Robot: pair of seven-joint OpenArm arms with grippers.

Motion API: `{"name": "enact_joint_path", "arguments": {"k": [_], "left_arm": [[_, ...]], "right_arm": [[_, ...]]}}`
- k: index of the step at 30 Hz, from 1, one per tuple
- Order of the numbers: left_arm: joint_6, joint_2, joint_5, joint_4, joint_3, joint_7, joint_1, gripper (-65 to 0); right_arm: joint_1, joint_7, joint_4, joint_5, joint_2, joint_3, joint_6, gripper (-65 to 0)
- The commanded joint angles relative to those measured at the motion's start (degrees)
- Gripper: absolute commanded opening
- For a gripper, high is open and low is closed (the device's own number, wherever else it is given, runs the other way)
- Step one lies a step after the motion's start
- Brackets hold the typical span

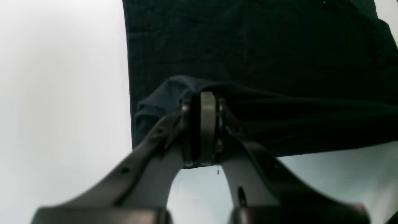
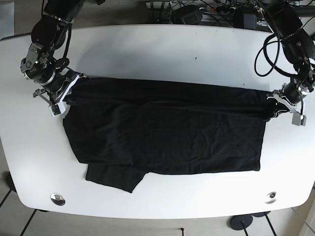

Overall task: Fold the T-shirt properly
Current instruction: 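Lay the shirt down and drag its edge with both grippers to straighten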

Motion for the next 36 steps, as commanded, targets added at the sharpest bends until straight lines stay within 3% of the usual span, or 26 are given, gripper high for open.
{"name": "enact_joint_path", "arguments": {"k": [1,3,5,6,8,11,15,19,22,25,29,31,33,36], "left_arm": [[0.1,-1.7,3.5,-2.1,1.4,-1.9,-4.2,-65.0],[0.1,-1.7,7.3,-5.4,3.7,-3.6,-6.8,-64.3],[0.4,-1.7,9.4,-8.0,4.6,-3.7,-8.6,-51.8],[0.4,-1.7,10.5,-8.8,4.3,-3.7,-10.3,-38.6],[0.4,-1.7,11.2,-7.6,3.5,-3.6,-11.0,-24.3],[0.4,-1.8,11.0,-6.5,2.2,-3.7,-11.2,-20.4],[0.4,-1.9,11.3,-1.8,0.1,-4.5,-7.6,-20.4],[0.5,-1.9,12.2,2.2,3.6,-17.9,4.5,-20.4],[0.6,-1.1,18.4,2.2,6.7,-26.7,8.6,-20.6],[3.4,3.3,27.5,-0.9,6.4,-33.1,9.1,-23.7],[3.4,3.3,29.2,-8.8,8.2,-35.0,4.2,-25.3],[3.4,3.3,29.2,-11.8,8.8,-35.1,2.5,-25.4],[3.4,3.3,29.2,-12.5,8.8,-35.1,1.7,-28.2],[3.3,3.3,29.2,-12.4,8.8,-35.0,1.7,-50.0]], "right_arm": [[1.9,2.8,-2.2,-0.4,0.8,0.3,-0.36,-62.9],[3.8,3.2,-4.8,-0.4,1.0,0.3,-0.36,-62.5],[4.0,3.2,-4.8,-0.4,1.1,0.5,-0.36,-56.1],[4.1,3.2,-4.6,-0.3,1.1,0.7,-0.36,-46.8],[3.8,3.2,-2.6,0.1,1.1,0.9,-0.36,-32.0],[1.1,3.2,4.7,0.1,0.7,0.9,-0.36,-17.6],[-3.5,3.0,12.8,0.2,-1.3,2.0,-0.36,-17.8],[-8.4,3.0,13.3,0.2,-4.3,6.1,-0.36,-17.8],[-9.6,3.0,11.3,0.2,-6.3,8.1,-0.36,-17.8],[-10.4,2.9,6.6,0.3,-7.0,9.3,-0.36,-17.8],[-8.4,3.0,0.1,0.3,-7.0,9.4,-0.36,-18.9],[-7.8,3.1,-2.3,0.3,-6.8,9.4,-0.36,-26.6],[-6.3,3.2,-2.9,0.2,-6.8,9.4,-0.36,-40.3],[-5.8,3.0,-3.1,0.0,-5.9,9.0,-0.36,-62.1]]}}
